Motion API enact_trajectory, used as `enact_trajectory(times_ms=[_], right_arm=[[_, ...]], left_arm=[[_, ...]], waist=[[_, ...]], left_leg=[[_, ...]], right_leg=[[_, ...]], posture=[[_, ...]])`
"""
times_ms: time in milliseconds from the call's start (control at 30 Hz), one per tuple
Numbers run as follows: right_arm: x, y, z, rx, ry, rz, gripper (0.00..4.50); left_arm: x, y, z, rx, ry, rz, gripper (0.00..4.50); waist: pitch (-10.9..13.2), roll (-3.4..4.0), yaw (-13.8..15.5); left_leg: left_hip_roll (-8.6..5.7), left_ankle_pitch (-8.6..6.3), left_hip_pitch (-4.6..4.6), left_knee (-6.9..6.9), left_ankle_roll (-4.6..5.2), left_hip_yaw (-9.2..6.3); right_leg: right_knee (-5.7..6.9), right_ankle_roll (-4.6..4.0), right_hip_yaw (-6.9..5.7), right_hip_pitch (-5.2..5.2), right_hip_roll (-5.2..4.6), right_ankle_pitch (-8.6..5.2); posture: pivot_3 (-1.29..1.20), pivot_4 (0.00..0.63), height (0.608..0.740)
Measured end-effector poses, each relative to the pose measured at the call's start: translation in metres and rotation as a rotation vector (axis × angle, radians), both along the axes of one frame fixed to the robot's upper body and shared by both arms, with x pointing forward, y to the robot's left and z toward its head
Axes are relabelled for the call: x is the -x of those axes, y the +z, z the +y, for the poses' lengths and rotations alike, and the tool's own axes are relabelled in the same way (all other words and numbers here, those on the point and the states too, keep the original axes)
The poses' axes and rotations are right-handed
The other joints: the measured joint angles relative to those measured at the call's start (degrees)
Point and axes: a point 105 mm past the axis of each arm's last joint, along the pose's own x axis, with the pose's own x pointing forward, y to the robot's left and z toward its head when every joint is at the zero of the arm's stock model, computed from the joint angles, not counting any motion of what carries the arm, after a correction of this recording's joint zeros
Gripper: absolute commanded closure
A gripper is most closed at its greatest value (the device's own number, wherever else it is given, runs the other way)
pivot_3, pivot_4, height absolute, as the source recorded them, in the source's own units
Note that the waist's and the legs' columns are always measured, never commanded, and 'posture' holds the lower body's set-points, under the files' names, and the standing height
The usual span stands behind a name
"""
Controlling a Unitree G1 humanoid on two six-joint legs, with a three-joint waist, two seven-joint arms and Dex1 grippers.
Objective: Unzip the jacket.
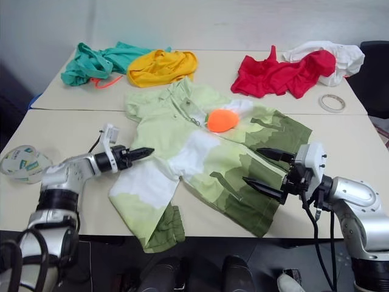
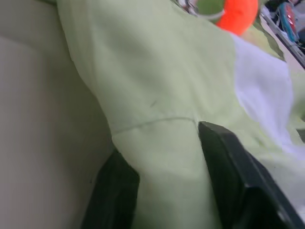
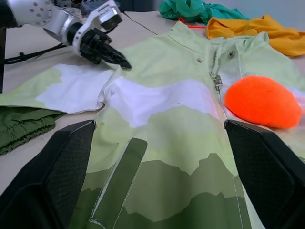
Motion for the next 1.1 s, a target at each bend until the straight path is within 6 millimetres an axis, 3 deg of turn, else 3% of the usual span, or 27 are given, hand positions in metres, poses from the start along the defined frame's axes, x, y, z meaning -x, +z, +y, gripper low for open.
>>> enact_trajectory(times_ms=[67, 100, 200, 333, 467, 600, 700, 767, 833, 967, 1100], right_arm=[[0.0, 0.002, -0.001, -0.001, -0.004, -0.01, 0.0], [0.0, 0.004, 0.0, -0.002, -0.002, -0.016, 0.0], [0.0, 0.006, 0.002, 0.0, 0.019, -0.025, 0.0], [0.001, 0.01, 0.011, 0.02, 0.083, -0.038, 0.0], [-0.001, 0.01, 0.019, 0.044, 0.131, 0.001, 0.0], [-0.008, 0.006, 0.026, 0.082, 0.149, 0.011, 0.0], [-0.015, -0.003, 0.025, 0.109, 0.137, 0.036, 0.0], [-0.019, -0.003, 0.03, 0.107, 0.16, 0.046, 0.0], [-0.022, 0.001, 0.038, 0.111, 0.198, 0.024, 0.0], [-0.032, 0.001, 0.046, 0.146, 0.225, -0.002, 0.0], [-0.042, -0.001, 0.059, 0.2, 0.264, -0.017, 0.0]], left_arm=[[0.014, -0.003, 0.0, -0.003, 0.008, 0.007, 4.4], [0.02, -0.002, 0.002, -0.002, 0.023, 0.002, 4.48], [0.047, 0.002, 0.005, -0.007, 0.051, -0.016, 4.48], [0.086, 0.003, -0.011, 0.023, 0.041, -0.024, 4.48], [0.124, -0.013, -0.023, 0.075, 0.104, 0.037, 4.48], [0.155, -0.025, -0.019, -0.033, 0.119, 0.05, 4.48], [0.177, -0.033, -0.015, -0.092, 0.068, 0.065, 3.83], [0.176, -0.032, -0.005, -0.101, 0.099, 0.023, 3.23], [0.17, -0.03, 0.016, -0.123, 0.16, -0.023, 2.64], [0.165, -0.011, 0.068, -0.287, 0.21, -0.126, 1.37], [0.156, 0.016, 0.087, -0.408, 0.112, -0.22, 0.2]], waist=[[0.0, 0.0, 0.02], [0.0, 0.0, -0.02], [0.0, 0.0, -0.15], [0.0, 0.0, -0.34], [0.0, 0.0, -0.36], [-0.03, -0.05, -0.16], [-0.01, 0.0, -0.29], [-0.01, 0.01, 0.0], [-0.01, 0.01, 0.02], [-0.01, 0.01, -0.03], [0.01, 0.03, -0.09]], left_leg=[[0.02, 0.0, 0.02, 0.02, -0.01, -0.02], [0.03, 0.0, 0.02, 0.02, -0.01, -0.02], [0.08, -0.05, 0.04, -0.01, -0.07, -0.04], [0.13, -0.1, 0.09, -0.02, -0.11, -0.03], [0.15, -0.16, 0.1, -0.02, -0.09, -0.02], [0.18, -0.22, 0.15, -0.01, -0.12, 0.0], [0.18, -0.27, 0.16, -0.06, -0.1, 0.05], [0.2, -0.29, 0.15, -0.06, -0.06, 0.03], [0.28, -0.32, 0.15, -0.06, -0.08, 0.04], [0.34, -0.35, 0.1, -0.1, -0.1, 0.04], [0.33, -0.38, 0.06, -0.1, -0.07, 0.04]], right_leg=[[0.02, 0.0, 0.04, 0.02, -0.03, 0.0], [0.01, -0.01, 0.11, 0.02, -0.08, 0.01], [-0.06, -0.01, 0.59, 0.04, -0.17, 0.01], [-0.19, -0.03, 0.74, 0.08, -0.17, 0.01], [-0.36, -0.05, 0.79, 0.1, -0.18, 0.01], [-0.38, -0.18, 0.85, 0.09, -0.14, -0.03], [-0.44, -0.26, 0.9, 0.06, -0.16, -0.07], [-0.46, -0.32, 0.87, 0.04, -0.2, -0.05], [-0.47, -0.43, 0.81, 0.02, -0.19, -0.01], [-0.56, -0.51, 0.72, -0.01, -0.16, -0.02], [-0.59, -0.51, 0.71, -0.04, -0.19, -0.01]], posture=[[0.0, 0.15, 0.74], [0.0, 0.15, 0.74], [0.0, 0.15, 0.74], [0.0, 0.15, 0.74], [0.0, 0.15, 0.74], [0.0, 0.15, 0.74], [0.0, 0.15, 0.74], [0.0, 0.15, 0.74], [0.0, 0.15, 0.74], [0.0, 0.15, 0.74], [0.0, 0.15, 0.74]])
